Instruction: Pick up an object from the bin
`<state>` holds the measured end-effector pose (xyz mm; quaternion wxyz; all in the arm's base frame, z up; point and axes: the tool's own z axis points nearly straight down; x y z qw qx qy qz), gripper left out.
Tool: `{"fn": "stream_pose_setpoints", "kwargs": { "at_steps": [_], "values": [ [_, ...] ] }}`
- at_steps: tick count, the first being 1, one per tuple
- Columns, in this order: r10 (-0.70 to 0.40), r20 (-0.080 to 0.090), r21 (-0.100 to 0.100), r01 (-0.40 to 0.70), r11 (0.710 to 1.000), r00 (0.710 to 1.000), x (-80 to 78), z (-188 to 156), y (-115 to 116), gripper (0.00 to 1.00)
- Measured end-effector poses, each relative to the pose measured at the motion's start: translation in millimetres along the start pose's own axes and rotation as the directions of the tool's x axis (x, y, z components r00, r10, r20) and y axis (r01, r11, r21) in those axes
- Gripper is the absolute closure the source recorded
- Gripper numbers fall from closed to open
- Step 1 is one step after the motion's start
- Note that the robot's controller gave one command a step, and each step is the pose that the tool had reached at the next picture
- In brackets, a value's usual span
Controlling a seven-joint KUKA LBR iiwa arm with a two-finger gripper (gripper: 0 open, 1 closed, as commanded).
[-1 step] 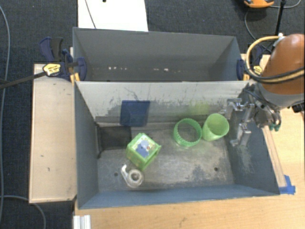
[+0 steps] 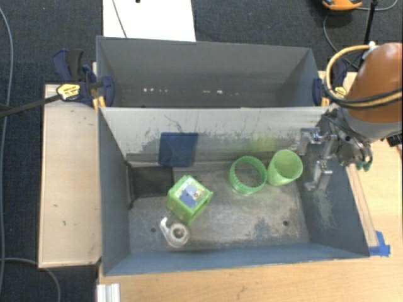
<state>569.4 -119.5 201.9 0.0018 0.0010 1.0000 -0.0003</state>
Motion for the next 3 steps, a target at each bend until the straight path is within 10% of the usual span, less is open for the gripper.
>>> {"fn": "stream_pose_setpoints", "kwargs": {
  "at_steps": [3],
  "values": [
    [0.057,0.005,0.003,-0.057,0.998,0.998,2.1,133.3,52.5,0.00]
  ]
}}
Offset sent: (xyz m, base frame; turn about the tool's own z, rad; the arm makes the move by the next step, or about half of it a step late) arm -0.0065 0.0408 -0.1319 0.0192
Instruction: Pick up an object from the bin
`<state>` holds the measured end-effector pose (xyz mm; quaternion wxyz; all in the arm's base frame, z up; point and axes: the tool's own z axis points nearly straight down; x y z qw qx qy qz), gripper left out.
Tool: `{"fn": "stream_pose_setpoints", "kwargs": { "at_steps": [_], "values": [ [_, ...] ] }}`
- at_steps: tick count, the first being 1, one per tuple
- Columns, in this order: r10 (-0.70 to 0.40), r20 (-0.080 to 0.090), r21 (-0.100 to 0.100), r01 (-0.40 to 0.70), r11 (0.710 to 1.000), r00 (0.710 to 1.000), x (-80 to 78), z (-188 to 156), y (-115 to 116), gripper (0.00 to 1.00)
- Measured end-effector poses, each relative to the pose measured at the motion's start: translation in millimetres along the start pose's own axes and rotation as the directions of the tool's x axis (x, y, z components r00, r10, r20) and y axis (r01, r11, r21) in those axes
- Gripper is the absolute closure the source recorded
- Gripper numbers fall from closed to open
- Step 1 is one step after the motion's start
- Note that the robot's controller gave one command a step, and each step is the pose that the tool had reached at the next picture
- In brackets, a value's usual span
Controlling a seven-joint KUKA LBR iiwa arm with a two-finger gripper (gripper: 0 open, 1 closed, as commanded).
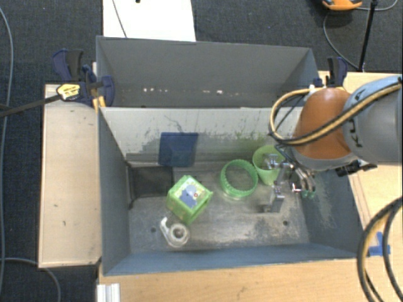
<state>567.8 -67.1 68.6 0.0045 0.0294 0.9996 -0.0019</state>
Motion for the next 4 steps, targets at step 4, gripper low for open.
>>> {"fn": "stream_pose_setpoints", "kwargs": {
  "at_steps": [4],
  "values": [
    [0.088,0.005,-0.002,-0.088,0.996,0.996,24.0,-22.9,57.7,0.00]
  ]
}}
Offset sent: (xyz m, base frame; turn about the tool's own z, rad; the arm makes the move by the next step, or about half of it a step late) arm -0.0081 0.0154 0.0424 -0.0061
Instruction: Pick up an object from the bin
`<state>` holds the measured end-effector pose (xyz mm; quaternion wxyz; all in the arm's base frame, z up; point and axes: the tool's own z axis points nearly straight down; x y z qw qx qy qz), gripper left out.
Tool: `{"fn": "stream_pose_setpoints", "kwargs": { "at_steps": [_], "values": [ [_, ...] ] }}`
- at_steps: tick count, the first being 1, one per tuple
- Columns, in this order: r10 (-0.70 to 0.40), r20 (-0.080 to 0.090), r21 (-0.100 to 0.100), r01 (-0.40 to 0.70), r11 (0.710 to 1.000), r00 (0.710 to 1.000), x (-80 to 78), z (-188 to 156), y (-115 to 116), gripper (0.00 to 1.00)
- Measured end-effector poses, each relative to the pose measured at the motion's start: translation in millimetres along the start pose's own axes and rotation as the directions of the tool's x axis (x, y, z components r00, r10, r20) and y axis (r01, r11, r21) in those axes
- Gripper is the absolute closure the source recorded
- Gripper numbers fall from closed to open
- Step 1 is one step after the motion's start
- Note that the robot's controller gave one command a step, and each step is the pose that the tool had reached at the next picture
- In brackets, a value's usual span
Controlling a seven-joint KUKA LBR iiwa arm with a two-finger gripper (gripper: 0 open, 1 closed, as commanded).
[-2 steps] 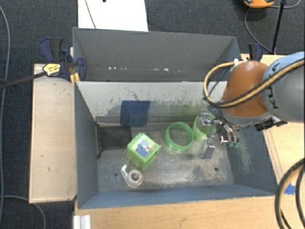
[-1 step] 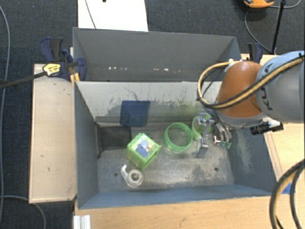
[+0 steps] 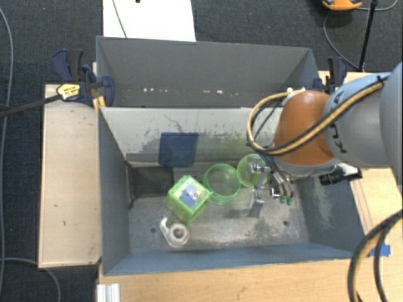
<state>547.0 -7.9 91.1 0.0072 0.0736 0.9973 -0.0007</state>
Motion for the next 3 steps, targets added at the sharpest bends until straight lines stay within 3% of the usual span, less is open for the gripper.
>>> {"fn": "stream_pose_setpoints", "kwargs": {
  "at_steps": [2,3],
  "values": [
    [-0.169,0.007,0.000,0.169,0.986,0.986,0.3,16.2,40.1,0.00],
    [-0.150,0.007,0.001,0.150,0.989,0.989,4.6,18.1,59.5,0.00]
  ]
}}
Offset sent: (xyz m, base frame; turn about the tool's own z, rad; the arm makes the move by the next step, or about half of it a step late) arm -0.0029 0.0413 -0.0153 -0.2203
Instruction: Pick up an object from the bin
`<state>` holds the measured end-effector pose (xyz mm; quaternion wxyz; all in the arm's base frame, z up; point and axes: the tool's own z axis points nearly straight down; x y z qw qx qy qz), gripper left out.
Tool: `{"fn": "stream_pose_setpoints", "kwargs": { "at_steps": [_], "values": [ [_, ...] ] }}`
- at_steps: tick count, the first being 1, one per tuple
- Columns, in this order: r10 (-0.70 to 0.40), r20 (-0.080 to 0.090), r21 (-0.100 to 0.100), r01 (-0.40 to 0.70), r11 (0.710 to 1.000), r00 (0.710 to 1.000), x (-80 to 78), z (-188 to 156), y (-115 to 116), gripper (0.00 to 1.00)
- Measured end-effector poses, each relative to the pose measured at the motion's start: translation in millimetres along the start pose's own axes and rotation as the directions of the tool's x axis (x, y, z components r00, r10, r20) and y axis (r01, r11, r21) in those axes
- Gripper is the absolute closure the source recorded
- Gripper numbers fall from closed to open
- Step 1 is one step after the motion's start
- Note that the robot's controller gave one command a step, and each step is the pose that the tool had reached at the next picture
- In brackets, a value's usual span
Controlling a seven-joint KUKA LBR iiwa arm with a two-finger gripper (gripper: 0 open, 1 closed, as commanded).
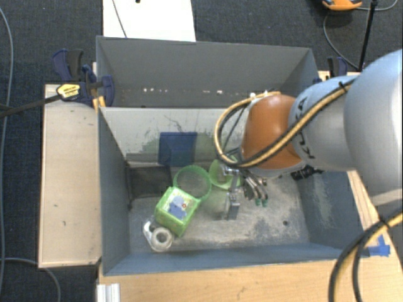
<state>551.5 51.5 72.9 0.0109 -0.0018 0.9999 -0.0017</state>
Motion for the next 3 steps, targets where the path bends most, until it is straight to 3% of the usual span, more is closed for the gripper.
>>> {"fn": "stream_pose_setpoints", "kwargs": {
  "at_steps": [1,2,3],
  "values": [
    [-0.023,0.008,-0.002,0.023,1.000,1.000,-3.3,0.3,12.8,1.00],
    [-0.024,0.008,-0.002,0.024,1.000,1.000,-3.2,0.3,12.8,1.00],
    [-0.038,-0.007,-0.001,0.038,0.999,0.999,4.9,-30.6,12.2,1.00]
  ]
}}
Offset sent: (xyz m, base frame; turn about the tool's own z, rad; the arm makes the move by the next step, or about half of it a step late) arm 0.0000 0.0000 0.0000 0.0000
